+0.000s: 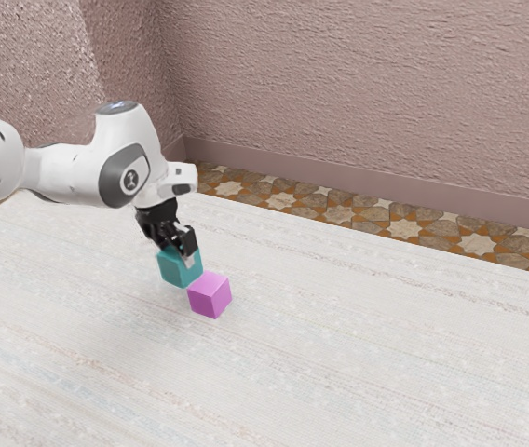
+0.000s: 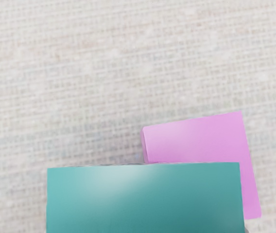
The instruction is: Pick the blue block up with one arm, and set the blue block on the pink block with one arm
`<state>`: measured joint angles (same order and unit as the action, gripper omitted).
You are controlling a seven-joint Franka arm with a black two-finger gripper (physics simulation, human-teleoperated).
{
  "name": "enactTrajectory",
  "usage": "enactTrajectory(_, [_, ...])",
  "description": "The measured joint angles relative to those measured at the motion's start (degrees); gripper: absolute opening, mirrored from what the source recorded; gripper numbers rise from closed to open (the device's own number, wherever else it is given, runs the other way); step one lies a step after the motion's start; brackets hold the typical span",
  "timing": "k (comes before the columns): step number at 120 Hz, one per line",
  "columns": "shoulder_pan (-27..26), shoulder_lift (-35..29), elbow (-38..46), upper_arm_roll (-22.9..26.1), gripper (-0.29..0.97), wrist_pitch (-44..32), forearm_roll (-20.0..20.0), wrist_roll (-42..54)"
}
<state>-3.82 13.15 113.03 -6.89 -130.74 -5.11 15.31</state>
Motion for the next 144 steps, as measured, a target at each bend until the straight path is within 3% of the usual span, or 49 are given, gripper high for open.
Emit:
enactTrajectory(72, [-2.6, 5.5, -8.4, 0.1, 0.28, 7.4, 0.1, -6.0])
enactTrajectory(108, [-3.3, 6.3, -10.1, 0.1, 0.53, 9.2, -0.2, -6.2])
enactTrajectory(144, [-2.9, 4.0, -15.7, -1.6, 0.62, 14.2, 0.0, -5.9])
